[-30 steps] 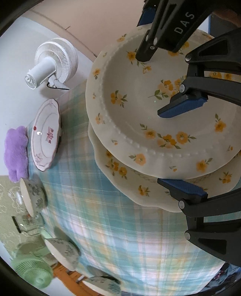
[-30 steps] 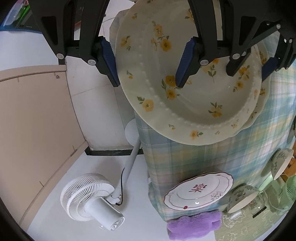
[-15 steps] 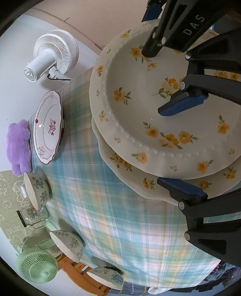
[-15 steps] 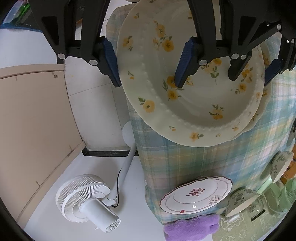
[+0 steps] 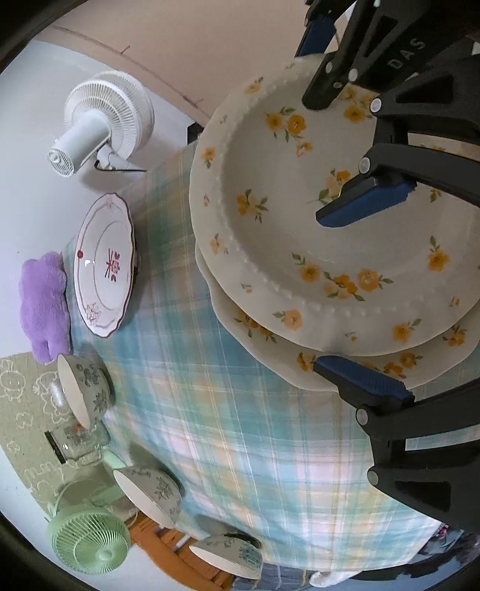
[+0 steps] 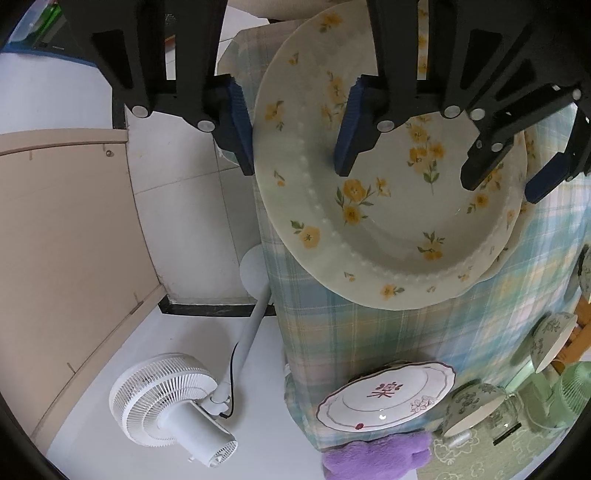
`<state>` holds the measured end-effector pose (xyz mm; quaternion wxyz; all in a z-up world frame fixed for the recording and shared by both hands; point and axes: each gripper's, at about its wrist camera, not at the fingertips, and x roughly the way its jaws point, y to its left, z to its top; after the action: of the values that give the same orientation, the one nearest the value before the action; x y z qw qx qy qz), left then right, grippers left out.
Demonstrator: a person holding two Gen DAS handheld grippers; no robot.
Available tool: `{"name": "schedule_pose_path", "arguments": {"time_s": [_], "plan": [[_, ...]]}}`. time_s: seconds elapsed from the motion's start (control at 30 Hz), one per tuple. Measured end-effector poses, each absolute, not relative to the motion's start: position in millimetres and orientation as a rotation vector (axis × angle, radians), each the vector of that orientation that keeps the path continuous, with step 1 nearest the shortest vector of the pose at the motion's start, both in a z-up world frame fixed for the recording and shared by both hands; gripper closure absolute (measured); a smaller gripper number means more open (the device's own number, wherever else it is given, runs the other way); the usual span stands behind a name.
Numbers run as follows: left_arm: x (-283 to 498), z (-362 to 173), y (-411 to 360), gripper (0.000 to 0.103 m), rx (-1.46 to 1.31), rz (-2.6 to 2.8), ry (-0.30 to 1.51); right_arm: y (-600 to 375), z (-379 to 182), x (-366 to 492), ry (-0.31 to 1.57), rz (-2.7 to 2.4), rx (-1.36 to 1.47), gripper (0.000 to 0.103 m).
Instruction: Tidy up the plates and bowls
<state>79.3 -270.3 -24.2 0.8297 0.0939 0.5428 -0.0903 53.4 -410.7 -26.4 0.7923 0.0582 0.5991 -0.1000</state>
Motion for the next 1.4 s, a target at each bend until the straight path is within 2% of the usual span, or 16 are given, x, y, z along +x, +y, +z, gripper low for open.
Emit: {"name": "schedule_pose_path", "arguments": {"time_s": [0.3,1.07,1.23,1.4], "plan": [[75.2,-17.9,-270.8,0.031,0.210,-0.200,1.136,-402.4,-33.0,61.1,1.292,-0.185,0.128,0.057],[69.2,-16.5,-254.0,0.028,0.177,-0.168,1.144,-388.0,-38.8,60.8,1.310,-0.168,0.122,0.052],[70.9,-7.6,-246.0,0.018,0.150,-0.186,1.119,-390.3,-26.6,53.5,1.273,-0.182,0.161,0.052],[74.9,10.9,-235.4,0.015,0.139,-0.207,1.080,-384.5,0.6,50.0,1.199,-0.188,0.165,0.052]]}}
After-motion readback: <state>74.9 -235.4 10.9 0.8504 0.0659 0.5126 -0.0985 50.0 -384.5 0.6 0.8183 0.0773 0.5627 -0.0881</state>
